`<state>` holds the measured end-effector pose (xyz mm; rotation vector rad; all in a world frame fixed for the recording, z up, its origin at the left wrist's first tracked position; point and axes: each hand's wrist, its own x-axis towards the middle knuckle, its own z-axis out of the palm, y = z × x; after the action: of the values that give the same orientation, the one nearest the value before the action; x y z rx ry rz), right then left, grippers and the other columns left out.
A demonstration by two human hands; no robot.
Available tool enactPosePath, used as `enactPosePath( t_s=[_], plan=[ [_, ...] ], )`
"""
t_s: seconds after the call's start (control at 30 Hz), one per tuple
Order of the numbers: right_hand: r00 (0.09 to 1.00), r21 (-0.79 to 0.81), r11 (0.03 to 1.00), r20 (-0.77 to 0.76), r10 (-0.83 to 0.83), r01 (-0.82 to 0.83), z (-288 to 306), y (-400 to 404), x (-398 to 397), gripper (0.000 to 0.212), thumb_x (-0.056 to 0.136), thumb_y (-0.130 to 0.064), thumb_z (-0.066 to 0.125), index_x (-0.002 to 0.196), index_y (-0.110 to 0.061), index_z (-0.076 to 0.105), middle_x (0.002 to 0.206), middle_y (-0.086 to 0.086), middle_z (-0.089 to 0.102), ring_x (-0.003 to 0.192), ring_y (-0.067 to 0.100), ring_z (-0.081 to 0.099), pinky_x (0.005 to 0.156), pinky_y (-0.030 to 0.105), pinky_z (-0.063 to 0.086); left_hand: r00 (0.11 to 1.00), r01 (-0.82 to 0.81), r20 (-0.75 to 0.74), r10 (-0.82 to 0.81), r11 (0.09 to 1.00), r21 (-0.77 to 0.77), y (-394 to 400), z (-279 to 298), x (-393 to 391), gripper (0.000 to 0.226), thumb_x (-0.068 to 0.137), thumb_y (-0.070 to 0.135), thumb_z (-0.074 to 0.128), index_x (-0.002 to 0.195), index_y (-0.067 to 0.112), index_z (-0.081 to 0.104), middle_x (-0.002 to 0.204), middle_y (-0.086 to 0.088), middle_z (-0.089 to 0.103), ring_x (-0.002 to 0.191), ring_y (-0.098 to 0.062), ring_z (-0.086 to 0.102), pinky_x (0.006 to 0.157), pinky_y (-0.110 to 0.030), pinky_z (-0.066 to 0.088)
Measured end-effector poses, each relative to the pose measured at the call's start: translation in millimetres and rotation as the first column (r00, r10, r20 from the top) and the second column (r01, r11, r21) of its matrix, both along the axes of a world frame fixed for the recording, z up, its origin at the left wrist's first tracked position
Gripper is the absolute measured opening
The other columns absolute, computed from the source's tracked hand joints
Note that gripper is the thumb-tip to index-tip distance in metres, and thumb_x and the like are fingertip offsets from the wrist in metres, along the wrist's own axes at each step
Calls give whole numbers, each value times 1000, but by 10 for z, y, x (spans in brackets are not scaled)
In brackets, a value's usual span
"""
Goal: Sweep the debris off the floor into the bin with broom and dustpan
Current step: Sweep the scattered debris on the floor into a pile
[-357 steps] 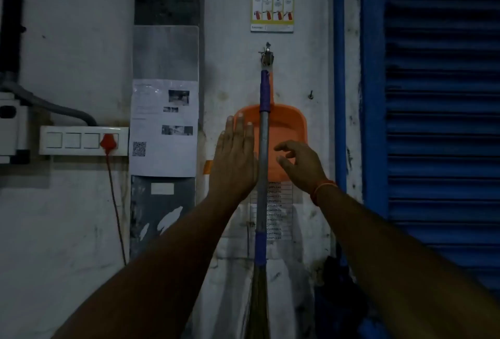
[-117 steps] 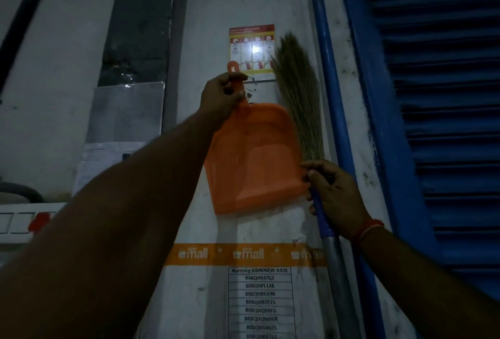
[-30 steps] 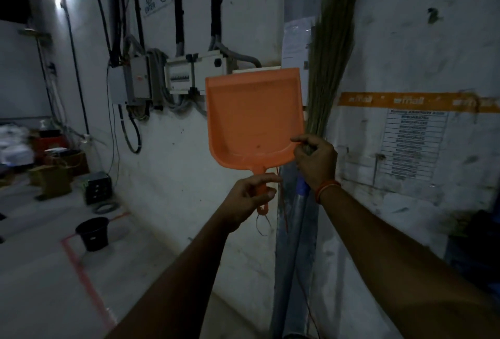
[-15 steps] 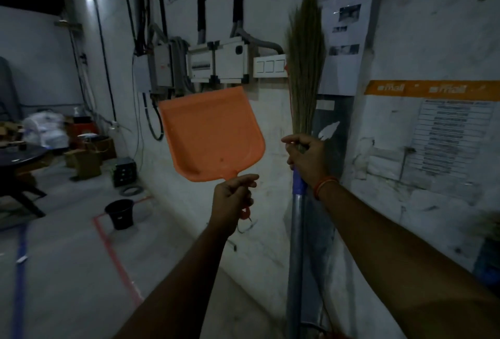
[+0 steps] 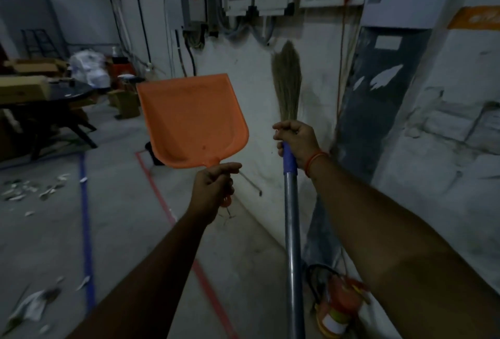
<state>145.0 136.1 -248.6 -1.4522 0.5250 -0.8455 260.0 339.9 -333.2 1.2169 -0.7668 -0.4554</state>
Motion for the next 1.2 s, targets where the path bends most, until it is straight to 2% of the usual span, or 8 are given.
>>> enactPosePath(
  t_s=[0.2,0.37,0.53,0.63,0.73,0.8,1.0,1.2],
  plan=[
    [986,114,985,-92,141,-130,-737,304,176,12,86,2,65,94,-6,70,84,16,65,57,20,57,53,30,52,997,-65,-38,67,996,59,343,-313,96,37,101,-5,40,107,8,74,67,-7,58,61,-21,51,53,-25,43],
    [983,198,969,-70,168,-151,-1079,442,201,15,86,1,65,95,-7,72,86,18,65,60,23,58,56,31,52,994,-70,-79,80,990,119,506,-588,98,35,102,-3,41,109,8,74,61,0,55,59,-21,51,48,-21,40],
    [973,312,932,-82,218,-182,-1476,642,41,23,87,4,63,105,-9,68,95,20,61,69,25,61,57,32,53,992,-72,-87,86,985,157,636,-818,74,35,102,-3,41,109,7,74,63,-6,51,57,-16,51,55,-26,41],
    [968,348,918,-89,236,-191,-1730,754,-93,43,87,8,60,120,-19,63,102,17,63,73,25,62,55,32,54,991,-69,-101,90,979,193,751,-923,34,35,103,-2,41,108,8,74,64,-7,50,54,-16,49,49,-24,38],
    [941,338,923,-212,265,-184,-2079,839,-246,76,86,8,62,142,-39,43,113,9,67,78,25,67,56,34,54,985,-43,-156,79,973,225,866,-1052,0,35,104,-1,39,108,8,73,63,-5,47,51,-15,45,47,-23,31],
    [919,310,932,-280,278,-188,-2323,904,-323,83,86,9,61,146,-41,35,120,10,65,80,27,69,55,34,55,981,-43,-176,87,970,240,941,-1137,4,35,104,0,39,108,8,73,66,-10,46,52,-16,45,50,-24,31],
    [881,296,940,-382,279,-170,-2554,1044,-228,67,91,2,61,145,-29,38,121,16,60,72,28,70,51,32,54,973,-60,-197,120,956,286,1156,-1400,18,34,105,2,40,107,8,73,67,-8,49,55,-20,48,47,-22,33],
    [913,322,942,-346,215,-100,-2436,902,182,41,82,11,62,106,-16,43,103,32,55,62,30,62,54,35,55,963,-87,-216,163,941,326,1341,-1643,59,39,104,1,42,104,18,77,81,-15,57,59,-21,51,52,-27,36]
  ],
)
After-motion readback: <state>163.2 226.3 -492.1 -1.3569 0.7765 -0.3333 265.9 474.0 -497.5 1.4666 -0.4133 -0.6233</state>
